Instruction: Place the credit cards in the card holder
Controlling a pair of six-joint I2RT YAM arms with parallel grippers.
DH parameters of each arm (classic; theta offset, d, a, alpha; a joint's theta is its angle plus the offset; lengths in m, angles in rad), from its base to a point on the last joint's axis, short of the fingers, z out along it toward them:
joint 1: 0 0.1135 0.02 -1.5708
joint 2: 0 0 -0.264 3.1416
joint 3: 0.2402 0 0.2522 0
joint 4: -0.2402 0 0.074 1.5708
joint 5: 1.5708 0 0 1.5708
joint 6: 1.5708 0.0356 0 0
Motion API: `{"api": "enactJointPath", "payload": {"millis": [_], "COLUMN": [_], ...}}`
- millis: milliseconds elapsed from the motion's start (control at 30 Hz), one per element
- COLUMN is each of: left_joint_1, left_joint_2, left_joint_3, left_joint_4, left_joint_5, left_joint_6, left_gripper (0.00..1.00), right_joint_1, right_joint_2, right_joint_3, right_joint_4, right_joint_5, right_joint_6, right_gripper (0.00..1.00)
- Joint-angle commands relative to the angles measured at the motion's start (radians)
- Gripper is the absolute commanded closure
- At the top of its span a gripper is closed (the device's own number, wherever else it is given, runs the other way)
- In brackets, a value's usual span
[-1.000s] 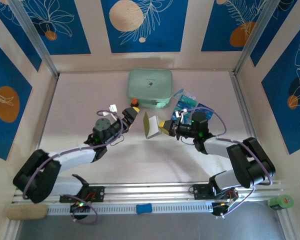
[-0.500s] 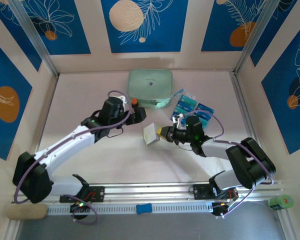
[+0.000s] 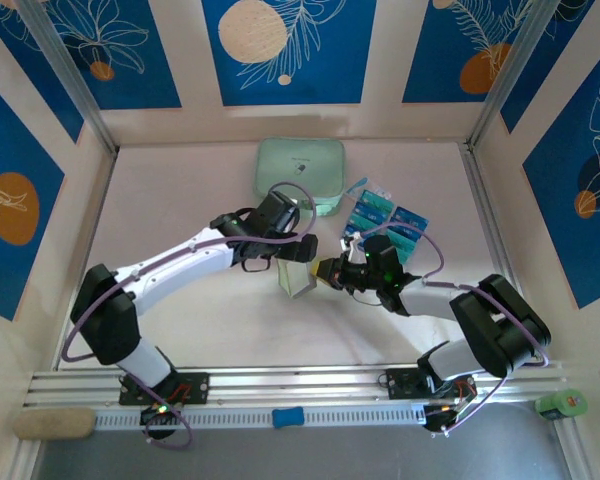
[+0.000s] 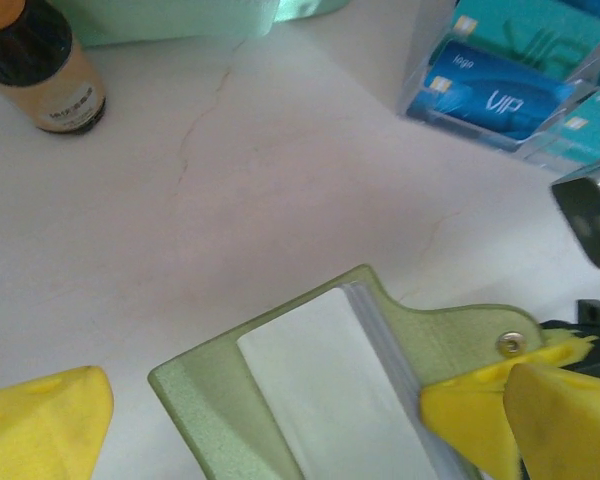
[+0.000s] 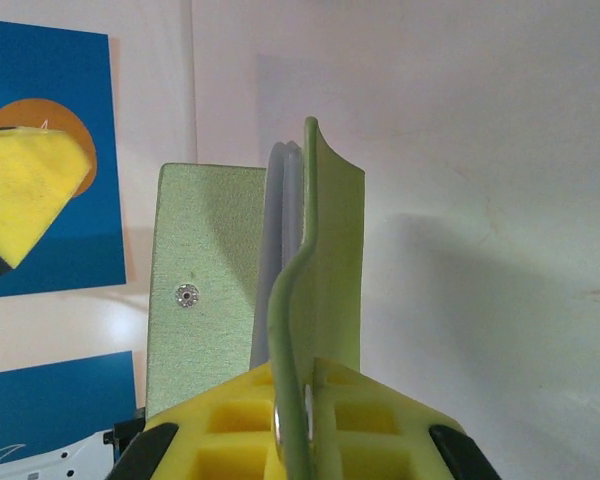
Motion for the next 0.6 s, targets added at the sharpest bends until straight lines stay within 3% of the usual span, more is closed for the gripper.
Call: {"api": "enactJointPath", "payload": {"millis": [0, 567], "left_joint_1": [-0.013, -0.046], "left_joint_2": [0.033, 0.128], "left_joint_3": [0.027, 0.014], "left_joint_4": [-0.045, -0.015], "left_joint_5": [-0.034, -0.060], "left_joint_6": [0.029, 0.052], "left_gripper": [0.00, 0.00], "right_joint_1": [0.006, 0.014], "right_joint_2": [-0.004, -0.013], "right_joint_3": [0.025, 0.028], "right_joint_4": [-0.003, -0.009], "right_joint_5": [0.014, 0.025], "right_joint_6": [-0.024, -0.019], "right_gripper": [1.00, 1.00]}}
